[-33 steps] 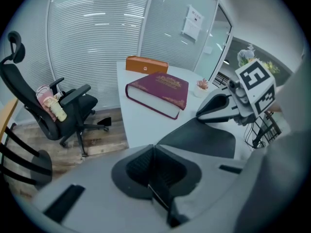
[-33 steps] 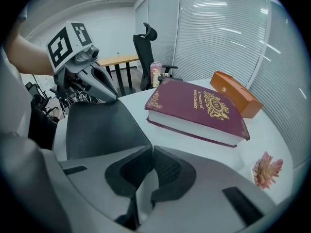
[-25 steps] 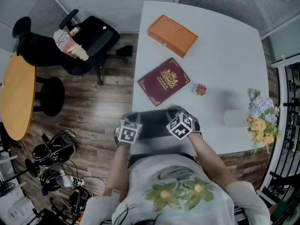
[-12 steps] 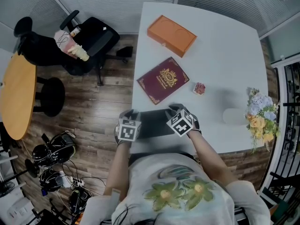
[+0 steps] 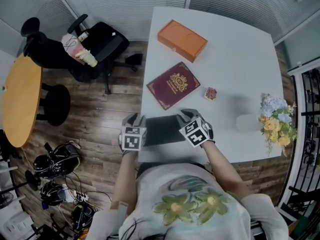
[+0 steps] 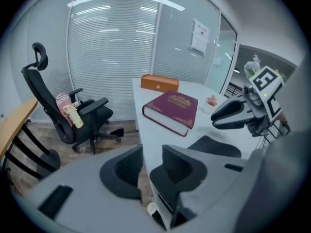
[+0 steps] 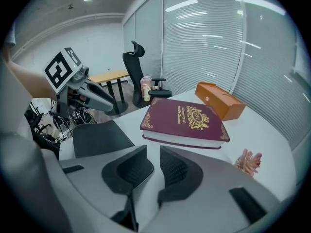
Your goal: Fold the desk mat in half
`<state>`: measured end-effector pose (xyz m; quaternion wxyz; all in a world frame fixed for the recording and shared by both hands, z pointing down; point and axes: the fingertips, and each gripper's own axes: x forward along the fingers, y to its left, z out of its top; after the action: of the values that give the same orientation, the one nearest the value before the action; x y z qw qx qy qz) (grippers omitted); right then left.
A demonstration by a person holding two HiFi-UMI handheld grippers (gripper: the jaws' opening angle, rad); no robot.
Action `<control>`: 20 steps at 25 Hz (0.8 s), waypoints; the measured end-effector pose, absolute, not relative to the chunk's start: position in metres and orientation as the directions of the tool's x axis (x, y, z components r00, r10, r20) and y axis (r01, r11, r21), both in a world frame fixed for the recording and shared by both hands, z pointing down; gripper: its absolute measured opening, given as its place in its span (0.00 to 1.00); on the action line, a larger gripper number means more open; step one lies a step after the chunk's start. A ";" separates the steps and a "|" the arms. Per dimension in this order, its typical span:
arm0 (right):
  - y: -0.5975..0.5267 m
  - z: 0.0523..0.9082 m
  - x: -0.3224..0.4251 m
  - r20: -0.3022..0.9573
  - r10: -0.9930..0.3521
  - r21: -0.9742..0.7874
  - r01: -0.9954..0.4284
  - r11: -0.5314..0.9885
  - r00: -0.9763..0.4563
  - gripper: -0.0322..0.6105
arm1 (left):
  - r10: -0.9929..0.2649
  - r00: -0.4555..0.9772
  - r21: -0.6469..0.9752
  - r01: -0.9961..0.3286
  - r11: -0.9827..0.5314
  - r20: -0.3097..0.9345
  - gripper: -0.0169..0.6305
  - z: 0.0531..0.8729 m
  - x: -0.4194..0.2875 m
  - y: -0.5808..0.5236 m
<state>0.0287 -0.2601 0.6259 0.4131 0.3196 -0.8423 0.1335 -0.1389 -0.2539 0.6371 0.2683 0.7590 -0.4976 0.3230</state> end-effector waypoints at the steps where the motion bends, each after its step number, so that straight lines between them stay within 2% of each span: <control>1: -0.260 0.621 0.028 0.774 -0.437 0.044 -0.649 0.759 -0.458 0.18 | -0.593 0.297 0.085 -0.930 -0.358 0.748 0.19 0.632 -0.138 -0.254; 12: -0.241 0.563 0.014 0.671 -0.503 0.021 -0.664 0.747 -0.545 0.18 | -0.712 0.320 0.089 -0.935 -0.343 0.625 0.17 0.561 -0.123 -0.241; 20: -0.223 0.512 0.003 0.580 -0.553 0.016 -0.670 0.742 -0.598 0.10 | -0.757 0.360 0.097 -0.924 -0.369 0.546 0.05 0.515 -0.105 -0.221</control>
<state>0.0026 -0.2230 0.5118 0.2869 0.3443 -0.8880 0.1025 -0.1046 -0.2207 0.5154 0.1989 0.8002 -0.5251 0.2106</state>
